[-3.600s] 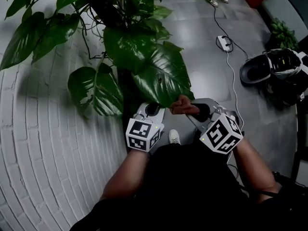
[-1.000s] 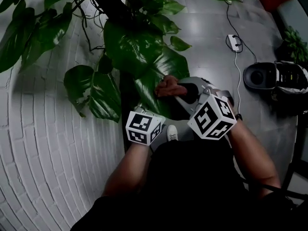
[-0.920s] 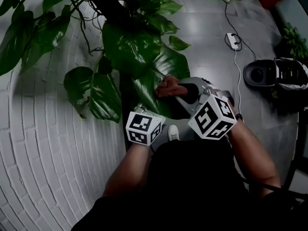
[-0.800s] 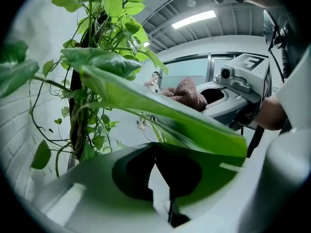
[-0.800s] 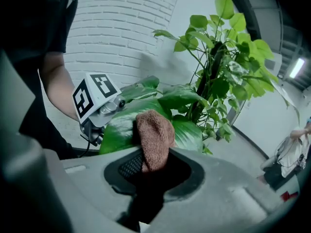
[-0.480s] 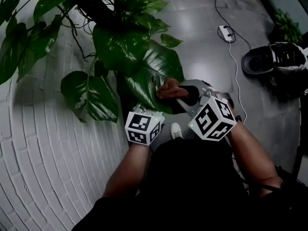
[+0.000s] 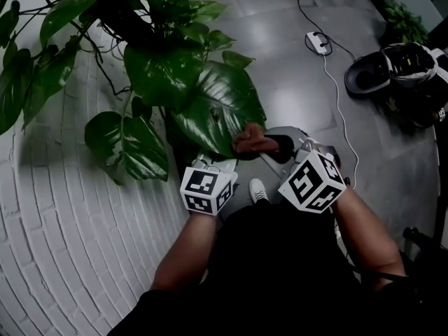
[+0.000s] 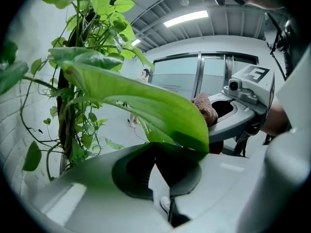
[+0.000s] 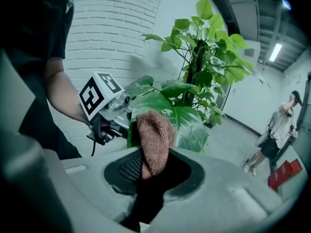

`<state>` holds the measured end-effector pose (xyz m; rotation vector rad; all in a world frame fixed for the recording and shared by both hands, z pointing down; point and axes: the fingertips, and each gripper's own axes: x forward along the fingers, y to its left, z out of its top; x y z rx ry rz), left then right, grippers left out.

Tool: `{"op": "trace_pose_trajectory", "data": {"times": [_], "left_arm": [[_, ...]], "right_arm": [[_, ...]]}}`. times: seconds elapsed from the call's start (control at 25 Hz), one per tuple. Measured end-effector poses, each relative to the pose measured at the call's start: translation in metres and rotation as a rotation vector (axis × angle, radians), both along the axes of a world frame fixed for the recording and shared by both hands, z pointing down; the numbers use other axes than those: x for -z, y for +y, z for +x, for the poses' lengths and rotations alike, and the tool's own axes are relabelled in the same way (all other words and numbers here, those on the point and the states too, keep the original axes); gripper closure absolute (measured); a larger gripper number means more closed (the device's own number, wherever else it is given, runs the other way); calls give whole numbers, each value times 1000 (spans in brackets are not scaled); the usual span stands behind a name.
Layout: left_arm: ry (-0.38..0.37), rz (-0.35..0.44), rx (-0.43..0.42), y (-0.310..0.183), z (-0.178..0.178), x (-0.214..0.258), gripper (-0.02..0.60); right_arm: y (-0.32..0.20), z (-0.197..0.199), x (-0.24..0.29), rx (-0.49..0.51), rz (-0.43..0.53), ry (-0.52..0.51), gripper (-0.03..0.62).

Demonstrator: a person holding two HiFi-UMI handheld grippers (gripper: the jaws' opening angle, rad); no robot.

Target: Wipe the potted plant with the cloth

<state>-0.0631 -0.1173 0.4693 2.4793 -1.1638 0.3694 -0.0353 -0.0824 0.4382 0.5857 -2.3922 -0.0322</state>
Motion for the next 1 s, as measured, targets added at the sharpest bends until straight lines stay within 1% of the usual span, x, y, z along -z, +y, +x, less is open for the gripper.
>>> {"op": "trace_pose_trajectory", "data": {"times": [0.36, 0.52, 0.64, 0.76, 0.92, 1.0], "left_arm": [[-16, -12, -48, 11, 4, -6, 572], [-23, -13, -63, 15, 8, -9, 572], [-21, -21, -50, 14, 8, -11, 571], [-24, -20, -26, 10, 3, -11, 571], [-28, -14, 31, 0, -11, -12, 572], [-27, -11, 62, -5, -18, -11, 572]], "right_arm": [[21, 12, -16, -68, -52, -8, 526], [22, 15, -15, -77, -57, -17, 526], [17, 15, -1, -63, -30, -27, 526], [5, 13, 24, -37, 18, -31, 526], [-22, 2, 44, 11, 88, -21, 526], [-37, -7, 48, 47, 124, 8, 526]]}}
